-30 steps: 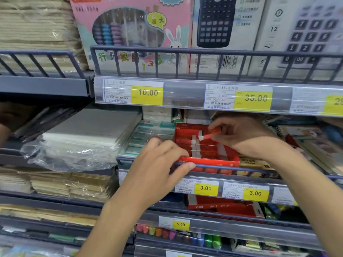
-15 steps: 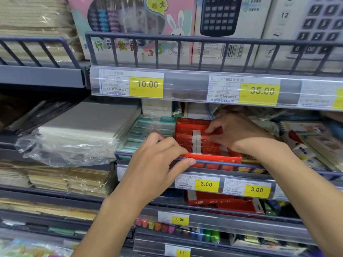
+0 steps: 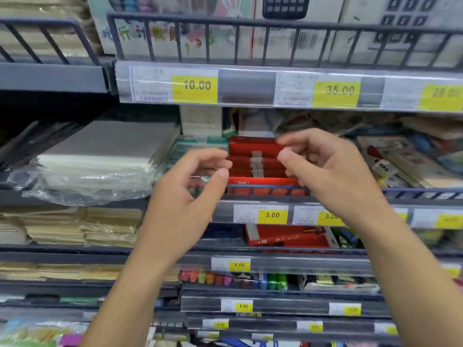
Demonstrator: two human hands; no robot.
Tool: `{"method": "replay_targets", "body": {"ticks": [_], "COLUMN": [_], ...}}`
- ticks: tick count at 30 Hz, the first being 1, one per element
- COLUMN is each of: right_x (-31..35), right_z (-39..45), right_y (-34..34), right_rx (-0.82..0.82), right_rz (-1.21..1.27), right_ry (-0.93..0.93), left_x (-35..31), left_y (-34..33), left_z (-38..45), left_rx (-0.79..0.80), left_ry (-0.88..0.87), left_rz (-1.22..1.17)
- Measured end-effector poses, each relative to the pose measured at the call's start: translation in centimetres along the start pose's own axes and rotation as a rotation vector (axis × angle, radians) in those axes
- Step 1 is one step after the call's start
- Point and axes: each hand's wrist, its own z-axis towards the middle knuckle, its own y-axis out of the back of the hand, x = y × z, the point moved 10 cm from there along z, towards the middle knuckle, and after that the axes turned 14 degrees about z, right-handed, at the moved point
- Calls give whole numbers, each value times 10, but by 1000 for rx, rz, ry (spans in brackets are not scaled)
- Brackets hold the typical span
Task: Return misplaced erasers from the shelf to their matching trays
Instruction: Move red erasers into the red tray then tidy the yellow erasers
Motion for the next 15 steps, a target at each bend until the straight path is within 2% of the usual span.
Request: {"method": "replay_targets", "body": {"ticks": [3,6,11,15], "right_x": [-6,-47,-150,-199], "right_z": [-58,-131,-295,-436], "right_y": [-3,-5,3,11], "right_rx": [-16,-58,-284,-439], "right_rz": [188,252,287,239], "right_ry": [-69,-266,-753,-1070], "left_x": [12,42,120,162], "left_y": [-5,-35,-125,-184], "left_z": [-27,-73,-197,-314], "left_rx": [73,222,611,897], "left_ry": [78,226,565,771], "left_rz": [-219,-304,-245,-168]}}
